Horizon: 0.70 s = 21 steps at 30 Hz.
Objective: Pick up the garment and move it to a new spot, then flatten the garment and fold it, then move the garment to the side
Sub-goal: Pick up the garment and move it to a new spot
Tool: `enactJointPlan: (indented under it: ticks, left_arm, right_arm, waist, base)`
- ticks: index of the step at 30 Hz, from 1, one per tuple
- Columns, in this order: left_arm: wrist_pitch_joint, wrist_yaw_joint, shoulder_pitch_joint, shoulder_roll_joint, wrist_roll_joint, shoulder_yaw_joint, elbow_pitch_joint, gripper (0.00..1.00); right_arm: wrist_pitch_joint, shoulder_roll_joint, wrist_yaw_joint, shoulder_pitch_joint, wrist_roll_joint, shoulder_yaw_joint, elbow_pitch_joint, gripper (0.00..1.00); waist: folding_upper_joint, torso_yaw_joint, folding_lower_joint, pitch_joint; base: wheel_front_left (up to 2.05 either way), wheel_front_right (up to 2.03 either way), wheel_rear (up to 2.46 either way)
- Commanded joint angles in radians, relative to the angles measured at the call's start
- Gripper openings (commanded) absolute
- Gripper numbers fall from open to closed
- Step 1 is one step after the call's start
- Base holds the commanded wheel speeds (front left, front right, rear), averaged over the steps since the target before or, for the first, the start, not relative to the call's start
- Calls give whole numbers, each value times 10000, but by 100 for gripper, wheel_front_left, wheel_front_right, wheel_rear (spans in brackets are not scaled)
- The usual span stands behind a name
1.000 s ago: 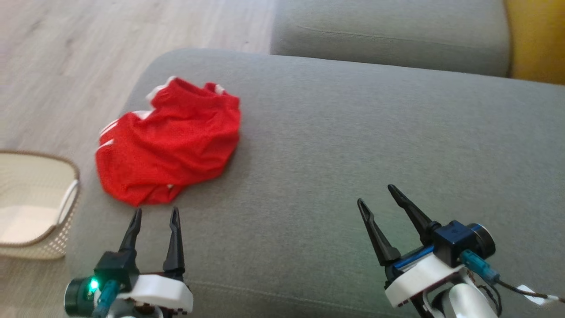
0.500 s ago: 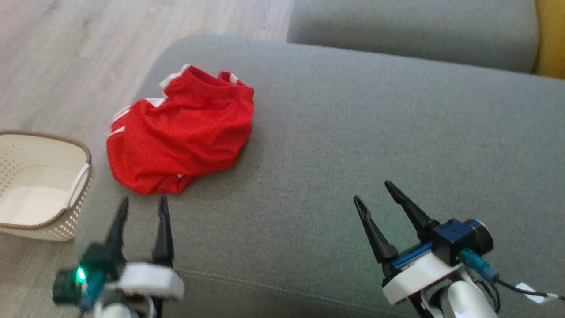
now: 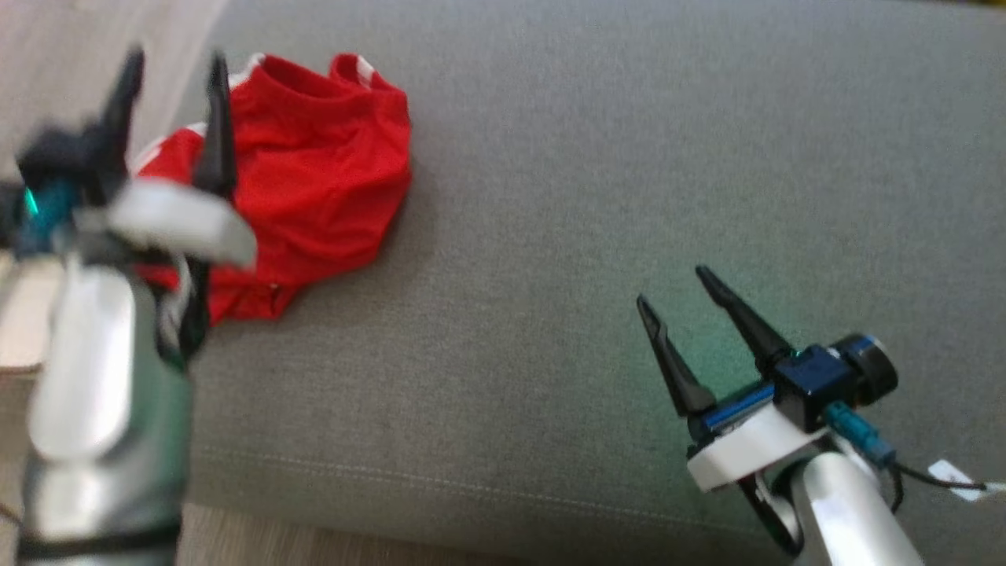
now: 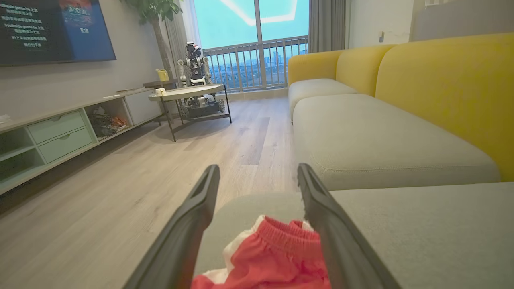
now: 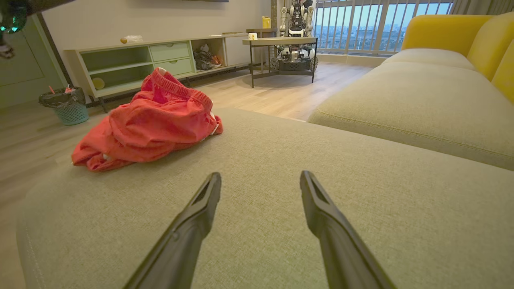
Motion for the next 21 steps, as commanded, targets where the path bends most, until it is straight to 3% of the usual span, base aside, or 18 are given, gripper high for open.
enactJointPlan:
  ticks: [1,12,21]
  left_arm:
    - [377,-99,-944,511,-124,335,40,100]
    - [3423,-722,-4187,1132,-911,44,3077,100]
    - [5694,-884,-4921,1293,-1772,-321,5171,100]
  right_arm:
    - [-92,-39,-2,-426,-134,179,-407,100]
    - [-92,-39,-2,-810,-601,127,-601,100]
    - [-92,-39,-2,-910,-708,30,-747,100]
  waist:
    - [0,-133,-3,486]
    - [0,-485,-3,1640]
    - [0,-734,-3,2184]
  base:
    - [0,0,0]
    - [0,0,0]
    - [0,0,0]
